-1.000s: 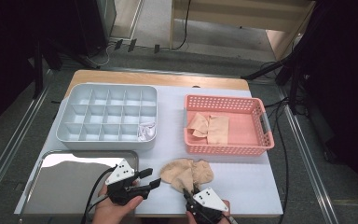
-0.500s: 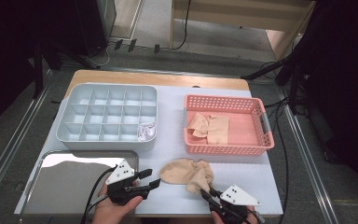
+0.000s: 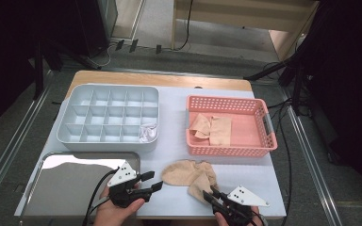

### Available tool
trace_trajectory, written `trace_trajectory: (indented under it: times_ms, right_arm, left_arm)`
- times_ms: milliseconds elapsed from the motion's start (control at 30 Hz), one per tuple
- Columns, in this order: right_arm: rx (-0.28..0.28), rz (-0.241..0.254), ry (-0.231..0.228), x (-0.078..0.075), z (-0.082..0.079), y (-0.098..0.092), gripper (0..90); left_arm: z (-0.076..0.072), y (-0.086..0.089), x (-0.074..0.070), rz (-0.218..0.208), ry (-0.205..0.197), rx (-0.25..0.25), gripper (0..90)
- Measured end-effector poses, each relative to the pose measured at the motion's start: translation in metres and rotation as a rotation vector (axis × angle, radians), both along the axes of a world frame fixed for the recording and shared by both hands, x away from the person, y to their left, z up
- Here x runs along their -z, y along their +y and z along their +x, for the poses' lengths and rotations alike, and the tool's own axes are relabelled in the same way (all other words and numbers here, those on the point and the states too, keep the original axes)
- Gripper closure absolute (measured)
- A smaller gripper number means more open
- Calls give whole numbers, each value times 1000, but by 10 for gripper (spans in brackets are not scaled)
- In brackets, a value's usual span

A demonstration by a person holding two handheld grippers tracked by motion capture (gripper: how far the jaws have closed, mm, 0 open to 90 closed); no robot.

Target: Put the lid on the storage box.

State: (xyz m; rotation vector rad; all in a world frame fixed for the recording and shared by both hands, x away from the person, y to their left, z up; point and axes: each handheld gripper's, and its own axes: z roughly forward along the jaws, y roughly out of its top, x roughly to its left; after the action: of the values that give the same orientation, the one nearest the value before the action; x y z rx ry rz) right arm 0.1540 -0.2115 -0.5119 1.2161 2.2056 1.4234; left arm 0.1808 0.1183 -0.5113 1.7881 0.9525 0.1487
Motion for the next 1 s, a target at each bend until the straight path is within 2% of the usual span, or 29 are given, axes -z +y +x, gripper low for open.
trace_trajectory:
  times_ms: [67,133,167,233,333,400,467,500,600,633,667,767,833,867,900,933,1000]
  right_arm:
    - [-5,22,-9,-6,1,5,834]
    - [-18,25,4,-12,4,14,841]
    - [-34,21,0,-15,7,19,841]
    - [-67,28,23,-20,10,29,838]
    - [-129,2,51,-26,16,46,835]
    - [-185,-9,68,-26,21,57,784]
    - [-197,-22,39,-25,25,67,648]
    - [-204,-4,21,-25,26,69,595]
    - [-210,114,-8,-26,28,66,585]
    - [-206,151,-21,-27,27,62,585]
    - [-197,165,-37,-29,26,57,587]
    - [-148,157,-60,-30,23,42,606]
    - [-99,122,-46,-28,21,34,616]
    - [-64,82,-41,-25,20,31,622]
    - [-4,25,-22,-21,18,28,630]
    - [31,4,-16,-18,17,26,632]
    - [83,13,29,-8,14,20,632]
  left_arm:
    - [0,-1,0,0,-2,8,499]
    - [-1,-2,0,2,-3,16,498]
    - [-1,-2,0,-3,-3,24,497]
    - [-2,-4,0,-5,-1,49,492]
    - [-3,-5,0,4,-4,90,479]
    - [-3,-5,0,-6,-1,102,476]
    - [-2,-5,1,-18,4,113,471]
    - [-2,-4,1,-19,5,112,468]
    - [-1,-3,2,-23,8,116,458]
    - [-1,-2,2,-27,10,119,456]
    - [-1,-2,2,-27,10,119,454]
    - [0,-3,2,-24,13,114,450]
    - [1,-3,4,-18,15,104,455]
    - [2,-4,4,-12,15,85,459]
    - [2,-4,4,-9,15,78,464]
    - [4,-4,3,-10,13,63,466]
    - [6,-4,2,-6,5,34,474]
